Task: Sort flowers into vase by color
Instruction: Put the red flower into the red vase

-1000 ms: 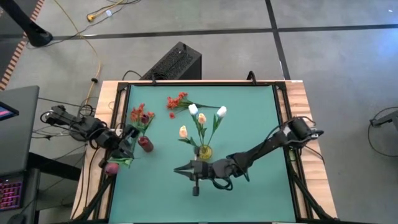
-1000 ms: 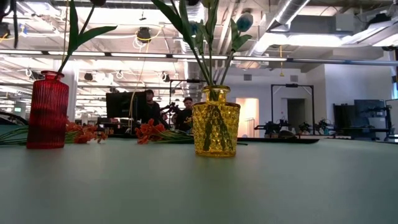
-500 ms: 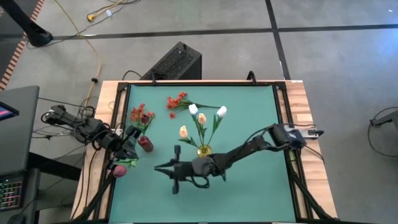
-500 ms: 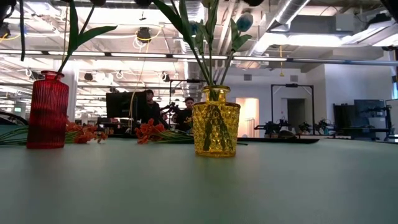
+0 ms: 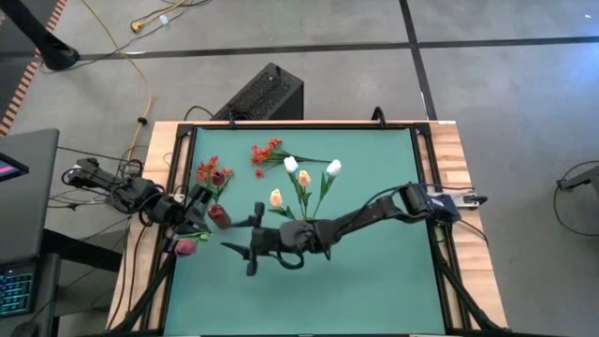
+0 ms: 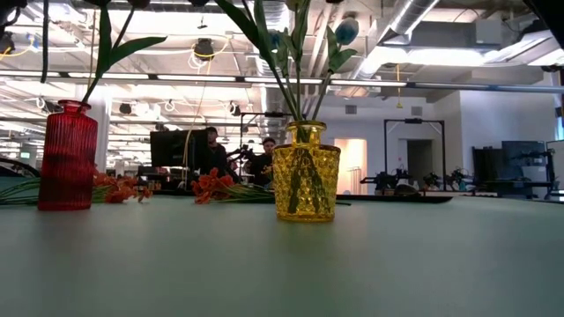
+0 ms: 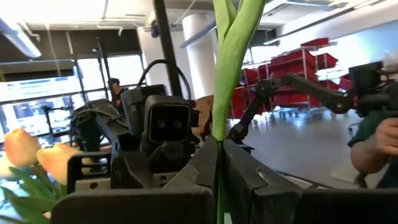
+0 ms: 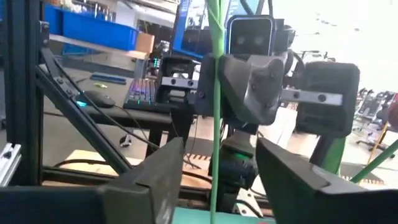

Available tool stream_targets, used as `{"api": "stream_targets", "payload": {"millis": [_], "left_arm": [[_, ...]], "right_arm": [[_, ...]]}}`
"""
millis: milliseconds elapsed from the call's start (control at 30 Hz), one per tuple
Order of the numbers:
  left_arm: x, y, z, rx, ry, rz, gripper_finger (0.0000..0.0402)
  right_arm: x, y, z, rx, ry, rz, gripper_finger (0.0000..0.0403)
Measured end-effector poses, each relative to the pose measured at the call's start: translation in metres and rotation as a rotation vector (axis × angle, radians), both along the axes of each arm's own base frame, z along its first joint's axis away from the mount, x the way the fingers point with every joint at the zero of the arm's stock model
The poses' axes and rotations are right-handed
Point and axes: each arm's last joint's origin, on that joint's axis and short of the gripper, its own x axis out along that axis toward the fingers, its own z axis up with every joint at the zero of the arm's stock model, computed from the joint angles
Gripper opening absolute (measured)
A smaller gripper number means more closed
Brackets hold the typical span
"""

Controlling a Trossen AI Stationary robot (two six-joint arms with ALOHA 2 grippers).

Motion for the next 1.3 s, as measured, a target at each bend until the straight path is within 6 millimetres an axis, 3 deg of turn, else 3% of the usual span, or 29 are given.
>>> {"api": "stream_targets", "payload": {"millis": [100, 467, 700, 1300], "left_arm": [[0.001, 0.001, 0.0, -0.011, 0.006, 0.038, 0.0], [0.001, 0.002, 0.001, -0.053, 0.015, 0.052, 0.0], [0.003, 0.002, -0.001, -0.03, 0.028, 0.08, 0.0], [0.006, 0.002, 0.0, -0.052, 0.019, 0.15, 0.0]], "right_arm": [[0.002, -0.007, -0.001, 0.01, -0.006, 0.027, 0.0253], [0.005, -0.021, 0.008, 0.033, -0.09, 0.09, 0.0255], [0.015, -0.019, -0.019, 0.035, -0.117, 0.088, 0.0255], [0.018, -0.024, -0.009, 0.04, -0.14, 0.057, 0.0255]]}}
